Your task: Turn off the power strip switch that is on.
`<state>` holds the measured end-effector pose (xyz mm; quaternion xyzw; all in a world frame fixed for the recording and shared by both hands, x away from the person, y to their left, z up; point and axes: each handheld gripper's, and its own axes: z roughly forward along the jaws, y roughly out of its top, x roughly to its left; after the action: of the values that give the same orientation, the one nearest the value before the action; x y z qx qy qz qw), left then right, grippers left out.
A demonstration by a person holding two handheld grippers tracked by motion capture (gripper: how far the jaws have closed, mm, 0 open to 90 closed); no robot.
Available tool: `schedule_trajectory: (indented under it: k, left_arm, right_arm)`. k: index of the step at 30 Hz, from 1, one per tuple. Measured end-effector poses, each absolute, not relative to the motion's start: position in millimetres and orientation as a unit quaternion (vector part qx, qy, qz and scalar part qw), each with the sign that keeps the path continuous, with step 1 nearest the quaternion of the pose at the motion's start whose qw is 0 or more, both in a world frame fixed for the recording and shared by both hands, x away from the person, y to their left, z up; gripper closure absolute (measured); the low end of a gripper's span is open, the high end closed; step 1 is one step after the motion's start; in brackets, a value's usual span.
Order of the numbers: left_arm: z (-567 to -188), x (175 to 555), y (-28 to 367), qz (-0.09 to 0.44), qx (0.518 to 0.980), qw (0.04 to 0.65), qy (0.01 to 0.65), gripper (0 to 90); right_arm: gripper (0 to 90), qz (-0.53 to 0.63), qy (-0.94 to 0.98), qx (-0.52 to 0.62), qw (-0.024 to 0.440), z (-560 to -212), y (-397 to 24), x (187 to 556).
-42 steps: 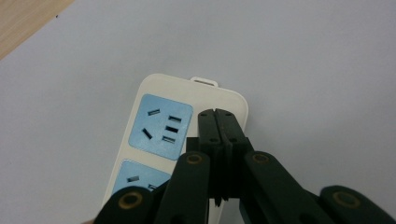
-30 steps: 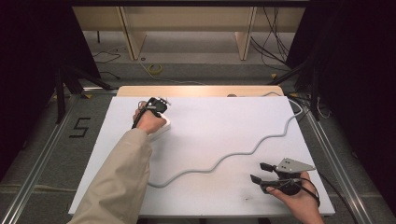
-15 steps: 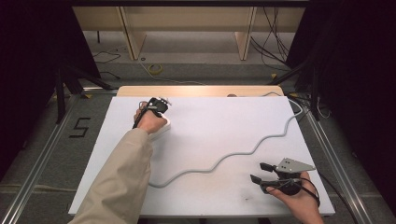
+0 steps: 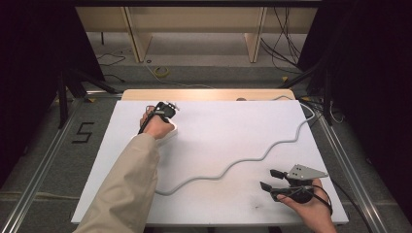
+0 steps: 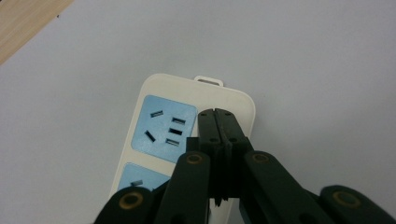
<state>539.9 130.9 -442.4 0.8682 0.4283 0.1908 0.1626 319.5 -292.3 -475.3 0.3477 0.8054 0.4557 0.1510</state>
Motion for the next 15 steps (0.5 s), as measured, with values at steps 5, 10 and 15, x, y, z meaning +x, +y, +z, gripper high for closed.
schedule_trajectory:
  k: [5, 10, 15]
  left_arm:
    - [-442.6, 539.7, 130.3, 0.192, 0.868, 0.162, 0.429, 90.0]
    - [-443.2, 540.0, 130.5, 0.191, 0.870, 0.158, 0.427, 90.0]
    - [-443.5, 540.1, 131.3, 0.190, 0.868, 0.164, 0.427, 90.0]
  right_arm:
    - [37.5, 0.455, 0.806, 0.347, 0.151, -475.2, -292.0, 319.3]
    - [37.5, 0.455, 0.806, 0.347, 0.151, -475.1, -292.1, 319.3]
    - [37.5, 0.455, 0.806, 0.347, 0.150, -475.4, -292.1, 319.5]
